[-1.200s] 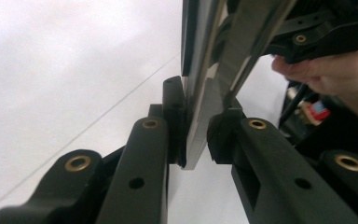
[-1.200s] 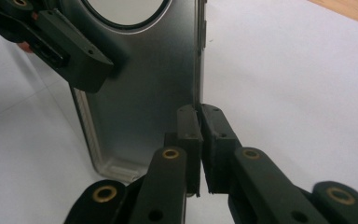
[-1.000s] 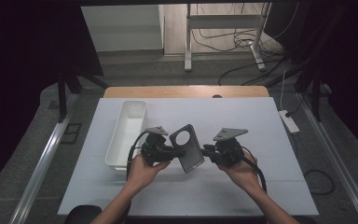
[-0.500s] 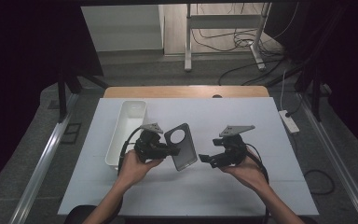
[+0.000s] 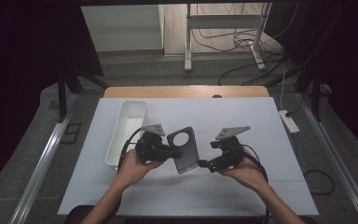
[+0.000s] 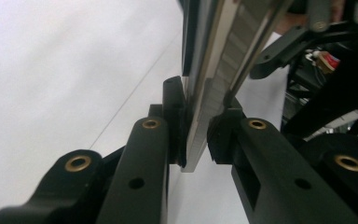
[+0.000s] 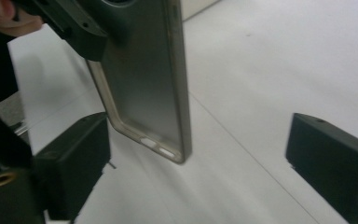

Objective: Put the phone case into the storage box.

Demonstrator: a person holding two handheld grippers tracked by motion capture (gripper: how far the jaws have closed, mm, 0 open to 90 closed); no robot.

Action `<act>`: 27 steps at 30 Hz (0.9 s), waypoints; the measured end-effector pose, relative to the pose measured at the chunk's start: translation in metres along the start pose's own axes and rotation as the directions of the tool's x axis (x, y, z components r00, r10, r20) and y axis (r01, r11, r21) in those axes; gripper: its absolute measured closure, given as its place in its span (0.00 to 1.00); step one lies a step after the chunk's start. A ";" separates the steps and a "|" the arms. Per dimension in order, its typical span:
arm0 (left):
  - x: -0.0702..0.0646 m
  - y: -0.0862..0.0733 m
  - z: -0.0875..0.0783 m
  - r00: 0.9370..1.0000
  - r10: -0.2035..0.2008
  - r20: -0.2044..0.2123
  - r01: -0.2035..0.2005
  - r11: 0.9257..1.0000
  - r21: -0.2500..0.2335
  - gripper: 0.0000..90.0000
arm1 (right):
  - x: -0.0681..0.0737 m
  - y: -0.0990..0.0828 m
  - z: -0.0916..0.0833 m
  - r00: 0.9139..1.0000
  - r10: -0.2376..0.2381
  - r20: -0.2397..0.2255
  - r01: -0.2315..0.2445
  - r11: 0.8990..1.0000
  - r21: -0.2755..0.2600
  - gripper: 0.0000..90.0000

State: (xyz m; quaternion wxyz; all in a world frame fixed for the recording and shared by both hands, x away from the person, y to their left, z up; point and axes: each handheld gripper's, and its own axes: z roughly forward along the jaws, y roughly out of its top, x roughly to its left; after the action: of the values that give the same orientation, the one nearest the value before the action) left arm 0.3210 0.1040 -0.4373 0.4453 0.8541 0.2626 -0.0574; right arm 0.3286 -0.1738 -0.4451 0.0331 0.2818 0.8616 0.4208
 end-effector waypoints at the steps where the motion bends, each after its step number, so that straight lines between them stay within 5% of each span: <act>1: -0.001 0.001 0.001 1.000 0.005 0.009 -0.005 1.000 -0.001 0.88 | 0.002 0.000 0.000 1.000 -0.014 -0.016 0.014 1.000 -0.002 0.15; 10: -0.009 0.004 0.009 0.997 0.053 0.056 -0.055 0.998 0.029 0.88 | 0.009 0.001 0.004 0.993 -0.086 -0.083 0.088 0.996 0.024 0.48; 13: -0.010 0.004 0.014 0.996 0.056 0.077 -0.059 0.998 0.036 0.88 | 0.012 0.001 0.004 0.985 -0.119 -0.125 0.123 0.992 0.021 0.75; 16: -0.011 0.003 0.013 0.997 0.066 0.044 -0.067 0.997 0.040 0.87 | 0.012 0.001 0.004 0.983 -0.136 -0.120 0.140 0.990 0.031 0.81; 17: -0.009 0.002 0.012 0.997 0.073 0.036 -0.074 0.996 0.044 0.88 | 0.011 0.000 0.002 0.978 -0.145 -0.149 0.151 0.988 0.027 0.88; 20: -0.005 0.001 0.010 0.997 0.065 0.046 -0.066 0.998 0.018 0.87 | 0.014 0.001 0.000 0.976 -0.162 -0.145 0.166 0.986 0.018 0.89; 24: -0.007 0.001 0.011 0.998 0.068 0.006 -0.068 0.998 0.004 0.82 | 0.015 0.002 -0.001 0.978 -0.169 -0.122 0.173 0.985 0.019 0.90; 27: -0.006 0.001 0.010 0.998 0.060 -0.014 -0.061 0.998 -0.010 0.68 | 0.017 0.002 -0.001 0.981 -0.180 -0.067 0.181 0.983 0.017 0.90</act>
State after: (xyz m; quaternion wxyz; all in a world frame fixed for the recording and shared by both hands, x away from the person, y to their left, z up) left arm 0.3179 0.0934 -0.4405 0.4492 0.8598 0.2400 -0.0367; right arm 0.3153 -0.1652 -0.4396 0.0398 0.1891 0.8889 0.4153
